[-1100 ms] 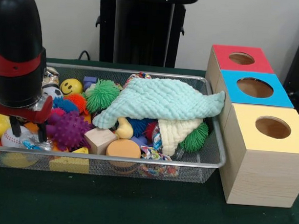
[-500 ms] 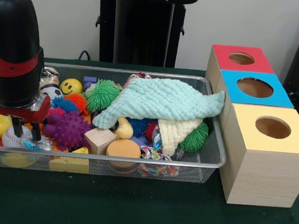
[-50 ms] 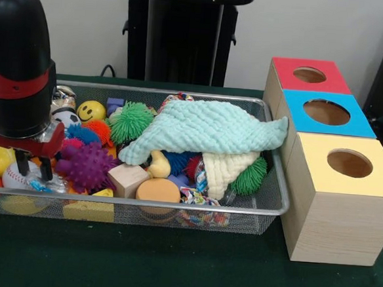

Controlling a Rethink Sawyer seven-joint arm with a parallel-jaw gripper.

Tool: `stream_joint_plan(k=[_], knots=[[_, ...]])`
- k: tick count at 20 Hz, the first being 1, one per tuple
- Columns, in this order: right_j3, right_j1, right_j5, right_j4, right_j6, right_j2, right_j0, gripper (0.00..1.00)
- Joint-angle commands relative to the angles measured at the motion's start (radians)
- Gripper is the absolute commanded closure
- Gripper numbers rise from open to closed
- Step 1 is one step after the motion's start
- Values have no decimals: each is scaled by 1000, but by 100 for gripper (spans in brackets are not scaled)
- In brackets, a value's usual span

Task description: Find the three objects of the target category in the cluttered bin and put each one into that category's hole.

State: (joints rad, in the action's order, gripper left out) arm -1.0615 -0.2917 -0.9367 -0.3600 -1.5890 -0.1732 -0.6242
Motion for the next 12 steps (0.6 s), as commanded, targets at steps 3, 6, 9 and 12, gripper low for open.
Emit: stream_joint_plan(k=[3,6,9,12], knots=[[117,85,120,-7,21,-89,3,100],[124,85,111,-2,19,-92,4,100],[122,86,121,-2,17,-94,2,100],[127,87,115,0,16,-96,3,100]])
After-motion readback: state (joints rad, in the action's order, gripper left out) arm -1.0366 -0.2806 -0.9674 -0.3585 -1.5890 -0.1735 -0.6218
